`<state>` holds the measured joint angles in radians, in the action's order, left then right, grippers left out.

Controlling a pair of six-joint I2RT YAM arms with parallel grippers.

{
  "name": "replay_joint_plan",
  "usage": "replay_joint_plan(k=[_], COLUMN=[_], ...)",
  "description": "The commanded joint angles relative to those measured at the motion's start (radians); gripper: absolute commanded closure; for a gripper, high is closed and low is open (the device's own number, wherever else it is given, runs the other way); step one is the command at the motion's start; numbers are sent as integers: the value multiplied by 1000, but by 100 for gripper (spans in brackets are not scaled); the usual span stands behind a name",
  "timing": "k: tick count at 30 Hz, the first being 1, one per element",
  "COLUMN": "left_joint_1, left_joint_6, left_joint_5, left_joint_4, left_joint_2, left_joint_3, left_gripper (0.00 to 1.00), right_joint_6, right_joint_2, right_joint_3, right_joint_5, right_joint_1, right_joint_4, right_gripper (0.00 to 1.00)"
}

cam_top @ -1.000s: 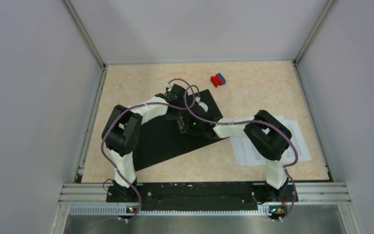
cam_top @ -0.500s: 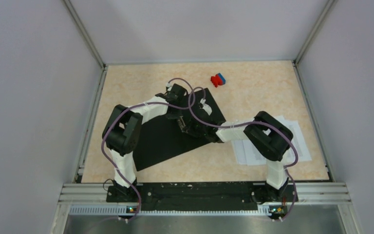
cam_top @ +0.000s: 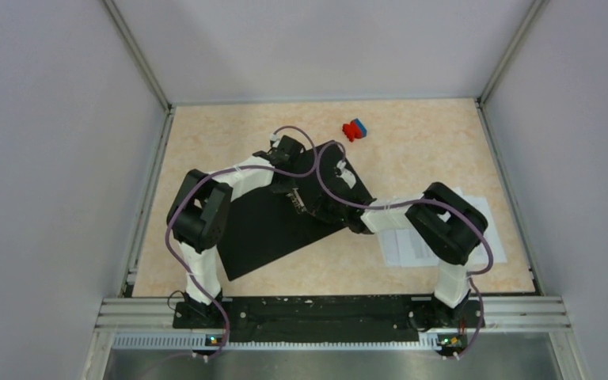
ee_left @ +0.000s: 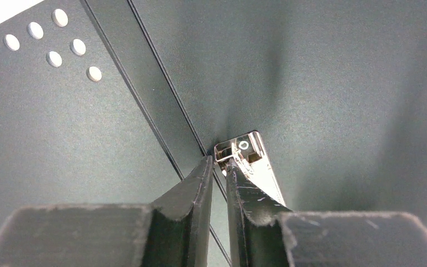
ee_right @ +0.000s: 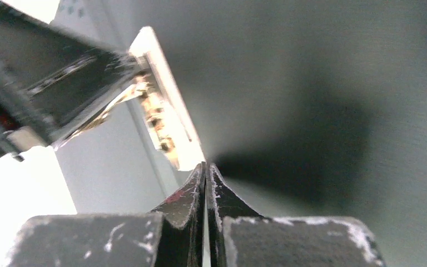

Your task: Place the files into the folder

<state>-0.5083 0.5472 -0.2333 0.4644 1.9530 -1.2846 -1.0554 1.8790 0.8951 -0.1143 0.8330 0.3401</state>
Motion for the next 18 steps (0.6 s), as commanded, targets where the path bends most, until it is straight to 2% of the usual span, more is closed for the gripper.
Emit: replay_joint_plan(k=[1,6,13,18], left_joint_1=[15,16,15,15], left_joint_6=[-13,-13,-18,-32], left_joint_5=[2,1,8,29], left_joint_4=[94,91,85,146], left_joint_2=[161,157,128,61], left_joint_3=[88,90,96,-15], left_gripper=[79,79,79,74], right_joint_6=[66,75,120,159], right_joint_2=[-35,-37,-126,-202], right_joint_3=[-65,-34,3,80], right_joint_5=[-91,-44,33,0], right_joint_1=[-73,-81,-80,-82], right_joint_4=[-264,-263,-250,-336], right_gripper=[100,100,100,98])
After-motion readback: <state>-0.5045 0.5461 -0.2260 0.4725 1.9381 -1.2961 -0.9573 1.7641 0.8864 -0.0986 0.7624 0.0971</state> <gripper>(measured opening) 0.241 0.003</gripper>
